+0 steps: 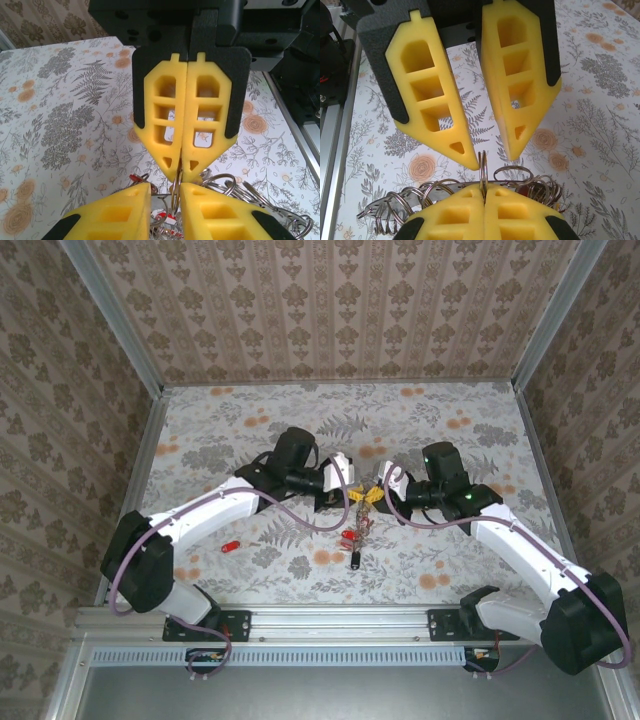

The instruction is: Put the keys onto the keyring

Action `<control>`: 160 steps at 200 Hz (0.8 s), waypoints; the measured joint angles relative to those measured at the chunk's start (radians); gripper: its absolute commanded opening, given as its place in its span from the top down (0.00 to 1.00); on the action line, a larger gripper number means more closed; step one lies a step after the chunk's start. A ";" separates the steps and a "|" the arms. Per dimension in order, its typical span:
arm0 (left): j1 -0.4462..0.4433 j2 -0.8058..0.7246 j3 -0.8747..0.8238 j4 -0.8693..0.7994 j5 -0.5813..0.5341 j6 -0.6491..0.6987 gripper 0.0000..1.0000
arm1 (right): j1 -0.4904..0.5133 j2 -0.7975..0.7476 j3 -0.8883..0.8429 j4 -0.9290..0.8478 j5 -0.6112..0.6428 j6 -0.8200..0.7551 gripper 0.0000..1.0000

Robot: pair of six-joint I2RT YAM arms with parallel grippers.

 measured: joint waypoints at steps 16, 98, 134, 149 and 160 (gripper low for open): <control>-0.001 0.002 0.009 -0.011 0.000 0.007 0.78 | 0.001 0.000 0.000 0.000 0.000 0.000 1.00; -0.001 0.003 0.016 -0.052 0.003 0.031 0.77 | 0.004 0.000 0.000 0.008 0.000 0.001 1.00; -0.001 0.016 0.021 -0.054 0.004 0.034 0.80 | 0.004 0.000 0.000 0.025 0.000 0.005 1.00; -0.001 0.023 0.023 -0.056 0.004 0.034 0.85 | 0.004 0.000 0.000 0.027 0.000 0.005 1.00; -0.001 0.027 0.023 -0.058 0.006 0.037 0.90 | 0.004 0.000 0.000 0.027 0.000 0.005 1.00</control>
